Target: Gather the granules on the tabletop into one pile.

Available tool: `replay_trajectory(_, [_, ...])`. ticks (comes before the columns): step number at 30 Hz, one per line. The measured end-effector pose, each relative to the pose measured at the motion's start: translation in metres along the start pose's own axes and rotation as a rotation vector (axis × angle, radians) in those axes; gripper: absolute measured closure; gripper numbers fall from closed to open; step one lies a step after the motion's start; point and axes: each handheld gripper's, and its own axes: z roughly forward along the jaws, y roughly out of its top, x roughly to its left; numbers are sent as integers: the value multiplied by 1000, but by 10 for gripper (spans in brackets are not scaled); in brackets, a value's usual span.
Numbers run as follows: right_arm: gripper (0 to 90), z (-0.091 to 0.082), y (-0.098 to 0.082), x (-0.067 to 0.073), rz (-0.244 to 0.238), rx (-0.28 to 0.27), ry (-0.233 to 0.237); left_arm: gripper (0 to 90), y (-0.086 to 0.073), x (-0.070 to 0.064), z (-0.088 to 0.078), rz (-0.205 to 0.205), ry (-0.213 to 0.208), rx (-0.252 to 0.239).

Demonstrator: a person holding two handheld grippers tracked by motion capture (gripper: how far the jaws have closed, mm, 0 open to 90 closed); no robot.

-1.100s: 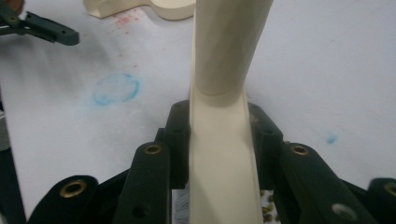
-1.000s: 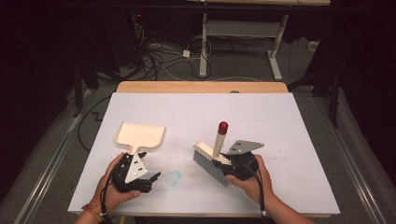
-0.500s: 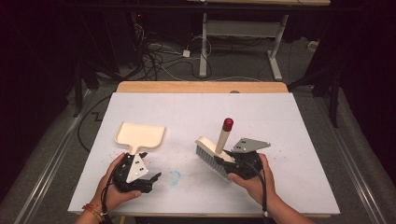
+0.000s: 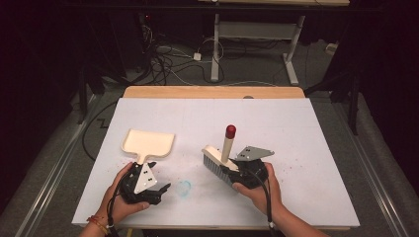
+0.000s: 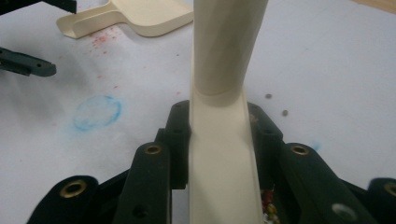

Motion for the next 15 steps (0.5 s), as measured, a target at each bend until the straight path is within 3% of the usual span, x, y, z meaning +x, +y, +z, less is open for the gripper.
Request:
replay_trajectory(7, [675,-37,2,-20,13,-62,-26,185,0,0,0,2,4,5])
replay_trajectory(12, [675,-66,-6,-39,36,-88,-126,184,0,0,0,3,5,5])
replay_trajectory(15, [675,-74,-16,-49,33,-62,-190,185,1,0,0,5,5,5])
